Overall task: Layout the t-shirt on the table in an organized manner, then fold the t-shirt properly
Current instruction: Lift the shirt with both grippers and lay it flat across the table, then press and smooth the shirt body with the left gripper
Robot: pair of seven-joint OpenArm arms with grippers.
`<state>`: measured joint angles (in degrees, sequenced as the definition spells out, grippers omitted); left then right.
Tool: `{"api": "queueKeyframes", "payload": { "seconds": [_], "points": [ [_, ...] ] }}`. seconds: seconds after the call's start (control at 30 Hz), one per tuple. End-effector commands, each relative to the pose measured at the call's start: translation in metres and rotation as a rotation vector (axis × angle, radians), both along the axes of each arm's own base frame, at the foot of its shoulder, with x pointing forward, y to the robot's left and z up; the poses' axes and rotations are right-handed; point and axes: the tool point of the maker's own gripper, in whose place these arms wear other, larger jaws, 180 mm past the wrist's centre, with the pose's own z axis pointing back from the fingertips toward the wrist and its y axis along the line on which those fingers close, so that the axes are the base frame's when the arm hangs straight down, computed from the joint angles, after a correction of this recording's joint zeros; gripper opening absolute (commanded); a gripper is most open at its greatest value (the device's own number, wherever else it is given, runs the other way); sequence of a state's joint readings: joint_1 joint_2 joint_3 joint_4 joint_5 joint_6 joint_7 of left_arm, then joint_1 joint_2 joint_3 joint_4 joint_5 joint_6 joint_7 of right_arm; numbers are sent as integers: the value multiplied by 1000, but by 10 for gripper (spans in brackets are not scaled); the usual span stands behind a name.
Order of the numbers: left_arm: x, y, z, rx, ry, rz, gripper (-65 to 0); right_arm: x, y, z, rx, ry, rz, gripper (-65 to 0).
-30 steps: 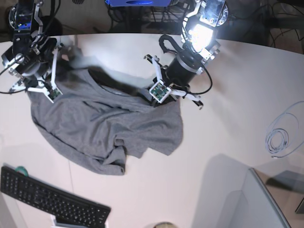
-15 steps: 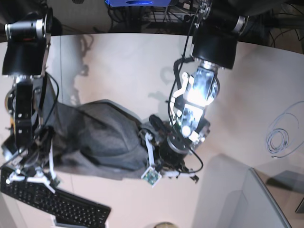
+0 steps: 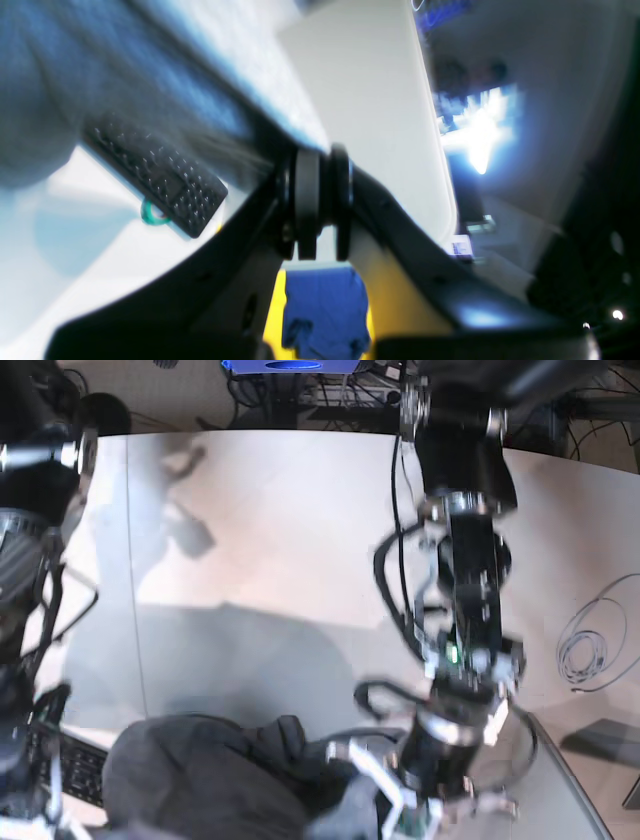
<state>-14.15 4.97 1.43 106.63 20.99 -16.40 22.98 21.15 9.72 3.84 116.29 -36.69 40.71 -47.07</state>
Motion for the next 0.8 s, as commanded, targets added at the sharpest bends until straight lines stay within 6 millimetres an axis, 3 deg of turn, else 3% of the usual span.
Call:
{"api": "queueKeyframes", "payload": {
  "seconds": [0.0,0.13,0.23,0.3,0.4,0.5,0.63,0.7,0.77],
  "points": [
    [-11,6,-10,19,17,33,-650,-13,-19,-18,-38,58,-87,-620],
    [-75,4,-109,110,257,-23,-650,-61,-4,-127,42,334,-54,-620],
    [-122,-1,-168,120,433,-55,-650,-104,3,-192,128,510,-59,-620],
    [-154,-2,-201,118,539,-67,-650,-132,8,-235,176,640,-63,-618],
    [-184,-5,-235,128,649,-86,-650,-163,15,-288,227,807,-80,-615],
    [-202,-16,-252,134,711,-120,-650,-179,7,-308,277,860,-131,-615],
    [-224,-33,-261,127,756,-167,-650,-186,-7,-310,306,851,-186,-609],
    [-233,-33,-268,127,802,-161,-650,-188,-15,-309,310,846,-210,-554],
    [-240,-26,-277,155,870,-132,-650,-190,-23,-308,316,839,-236,-437]
  ]
}}
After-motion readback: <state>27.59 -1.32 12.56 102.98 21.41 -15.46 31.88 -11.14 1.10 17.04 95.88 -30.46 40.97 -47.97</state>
